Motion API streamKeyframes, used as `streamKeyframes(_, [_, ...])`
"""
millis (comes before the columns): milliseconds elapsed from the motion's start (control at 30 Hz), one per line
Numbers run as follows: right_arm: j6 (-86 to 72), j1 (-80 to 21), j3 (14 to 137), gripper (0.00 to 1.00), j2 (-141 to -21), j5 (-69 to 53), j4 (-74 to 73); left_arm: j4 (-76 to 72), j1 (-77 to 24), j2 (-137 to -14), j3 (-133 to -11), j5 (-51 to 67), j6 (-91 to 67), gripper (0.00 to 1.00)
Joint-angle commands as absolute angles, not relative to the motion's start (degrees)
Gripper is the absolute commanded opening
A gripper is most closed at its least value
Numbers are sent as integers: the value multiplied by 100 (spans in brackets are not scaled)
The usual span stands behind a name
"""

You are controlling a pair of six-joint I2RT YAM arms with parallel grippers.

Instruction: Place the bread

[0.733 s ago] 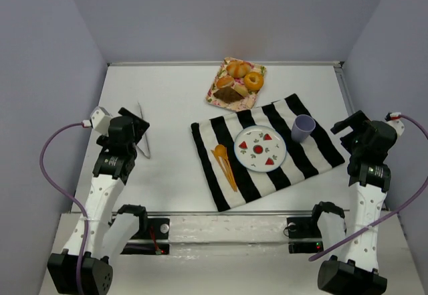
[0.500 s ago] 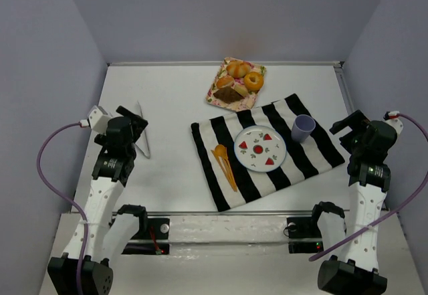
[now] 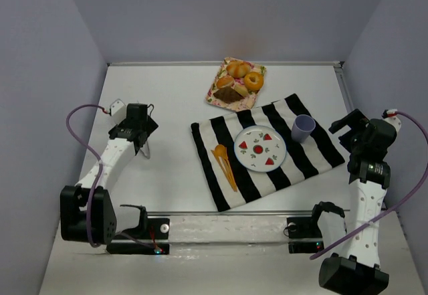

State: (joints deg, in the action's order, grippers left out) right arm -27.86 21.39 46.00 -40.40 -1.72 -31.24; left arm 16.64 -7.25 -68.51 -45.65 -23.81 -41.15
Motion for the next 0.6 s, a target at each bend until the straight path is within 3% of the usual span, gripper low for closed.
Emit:
streamKeyframes(0, [-2681, 2171, 4570, 100, -4043, -264, -2795, 2004, -721, -7382, -4939, -2865, -4087, 99])
streamKeyframes(567, [-2654, 2171, 4597, 100, -4061, -237, -2777, 1301, -519, -9500, -5387, -3050, -3384, 99])
